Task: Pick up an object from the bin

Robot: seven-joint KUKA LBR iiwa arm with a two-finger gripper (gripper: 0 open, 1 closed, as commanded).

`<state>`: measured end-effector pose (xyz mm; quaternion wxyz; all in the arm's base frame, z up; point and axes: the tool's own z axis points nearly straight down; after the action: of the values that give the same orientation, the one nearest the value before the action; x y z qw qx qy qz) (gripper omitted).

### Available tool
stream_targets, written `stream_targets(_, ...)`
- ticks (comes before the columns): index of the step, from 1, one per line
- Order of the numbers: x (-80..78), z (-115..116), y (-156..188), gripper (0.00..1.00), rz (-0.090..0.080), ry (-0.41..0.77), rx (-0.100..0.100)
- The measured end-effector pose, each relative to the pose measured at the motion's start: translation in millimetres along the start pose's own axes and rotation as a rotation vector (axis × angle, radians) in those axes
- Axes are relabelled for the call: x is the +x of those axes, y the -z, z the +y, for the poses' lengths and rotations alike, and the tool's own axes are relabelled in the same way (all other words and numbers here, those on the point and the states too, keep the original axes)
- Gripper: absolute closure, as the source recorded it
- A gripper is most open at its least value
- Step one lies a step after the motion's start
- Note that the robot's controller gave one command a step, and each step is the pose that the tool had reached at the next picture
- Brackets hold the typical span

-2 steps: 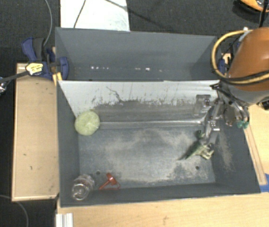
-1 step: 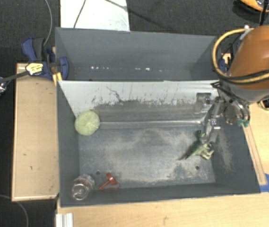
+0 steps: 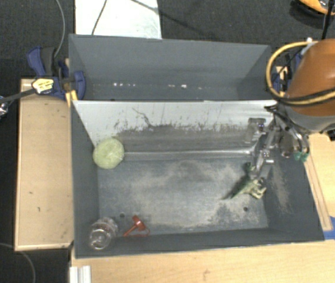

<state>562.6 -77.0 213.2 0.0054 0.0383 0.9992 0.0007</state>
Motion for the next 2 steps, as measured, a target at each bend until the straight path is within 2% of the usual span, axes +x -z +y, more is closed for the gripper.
stream_targets(1,0.2,-14,-41,0.0,0.008,-0.078,0.002)
stream_targets(2,12.7,-25,-71,0.0,0.003,0.13,0.001)
